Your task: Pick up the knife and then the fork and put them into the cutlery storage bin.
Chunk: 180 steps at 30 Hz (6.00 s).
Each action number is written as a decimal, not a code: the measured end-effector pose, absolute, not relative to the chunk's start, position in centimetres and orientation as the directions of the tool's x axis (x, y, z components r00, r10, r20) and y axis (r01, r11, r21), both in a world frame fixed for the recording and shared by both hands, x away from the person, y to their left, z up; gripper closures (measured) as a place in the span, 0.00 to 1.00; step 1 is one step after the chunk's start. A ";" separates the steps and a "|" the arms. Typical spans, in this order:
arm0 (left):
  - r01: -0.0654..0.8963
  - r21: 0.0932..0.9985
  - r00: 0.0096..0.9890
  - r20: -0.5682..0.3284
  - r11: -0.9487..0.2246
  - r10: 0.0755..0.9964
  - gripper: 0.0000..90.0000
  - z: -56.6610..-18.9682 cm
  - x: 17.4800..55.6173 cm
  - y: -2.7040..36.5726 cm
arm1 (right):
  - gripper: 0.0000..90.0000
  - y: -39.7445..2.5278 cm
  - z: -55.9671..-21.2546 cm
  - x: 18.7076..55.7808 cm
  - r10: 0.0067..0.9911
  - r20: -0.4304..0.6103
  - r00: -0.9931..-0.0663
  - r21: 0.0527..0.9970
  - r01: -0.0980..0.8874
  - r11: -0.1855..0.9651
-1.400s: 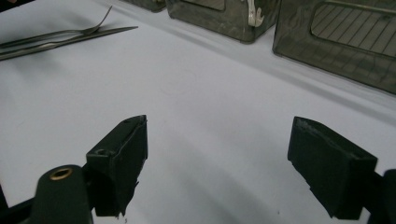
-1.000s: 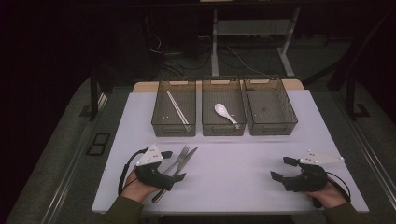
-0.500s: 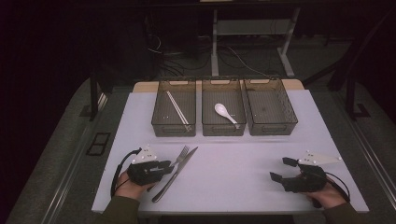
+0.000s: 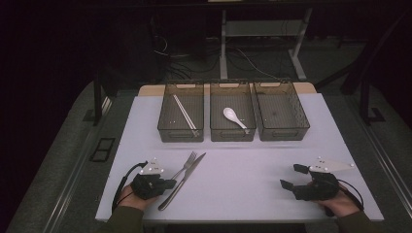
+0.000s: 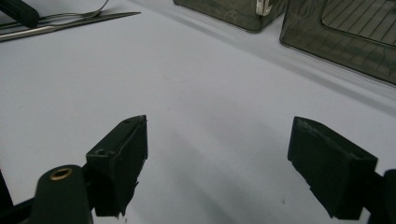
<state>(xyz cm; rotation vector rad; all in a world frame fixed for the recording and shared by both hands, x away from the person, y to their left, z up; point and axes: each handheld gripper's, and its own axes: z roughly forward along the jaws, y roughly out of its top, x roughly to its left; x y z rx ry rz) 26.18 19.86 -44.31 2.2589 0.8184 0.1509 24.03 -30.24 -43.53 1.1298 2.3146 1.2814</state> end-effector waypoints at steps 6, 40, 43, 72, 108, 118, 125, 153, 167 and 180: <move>0.515 0.664 0.788 -0.119 -0.542 0.604 0.99 -44.3 26.2 19.8 | 0.22 -30.2 -43.6 24.1 0.738 0.130 -0.662 0.807 0.503 0.309; 0.508 0.679 0.706 0.023 -0.529 0.708 0.99 -43.9 27.9 22.6 | 0.22 -30.2 -43.5 24.1 0.733 0.129 -0.668 0.808 0.500 0.313; 0.483 0.712 0.718 0.010 -0.509 0.696 0.96 -43.4 27.9 22.6 | 0.22 -30.2 -43.5 24.1 0.733 0.130 -0.667 0.807 0.501 0.312; 0.457 0.694 0.816 -0.078 -0.556 0.573 0.61 -43.3 33.4 18.2 | 0.22 -30.2 -43.6 24.1 0.737 0.132 -0.663 0.804 0.507 0.312; 0.391 0.729 0.844 -0.040 -0.562 0.535 0.95 -42.4 31.7 19.6 | 0.19 -30.6 -42.5 24.7 0.706 0.250 -0.663 0.767 0.581 0.273; 0.342 0.785 0.854 -0.030 -0.516 0.519 0.95 -39.9 30.5 16.9 | 0.26 -30.1 -41.7 24.9 0.691 0.299 -0.658 0.775 0.590 0.226; 0.306 0.815 0.866 -0.024 -0.491 0.499 0.95 -38.8 30.0 14.0 | 0.32 -29.2 -41.1 25.3 0.658 0.324 -0.680 0.786 0.580 0.212; 0.225 0.837 0.907 0.008 -0.500 0.421 0.95 -38.7 29.2 3.5 | 0.55 -21.9 -37.9 29.7 0.546 0.359 -0.757 0.835 0.522 0.175; 0.232 0.848 0.890 0.013 -0.476 0.456 0.95 -38.7 29.2 4.0 | 0.82 -19.9 -38.0 31.0 0.552 0.365 -0.750 0.845 0.515 0.141; 0.273 0.871 0.888 -0.065 -0.408 0.455 0.93 -38.7 29.6 4.8 | 0.97 -19.8 -37.7 31.0 0.549 0.335 -0.765 0.866 0.480 0.140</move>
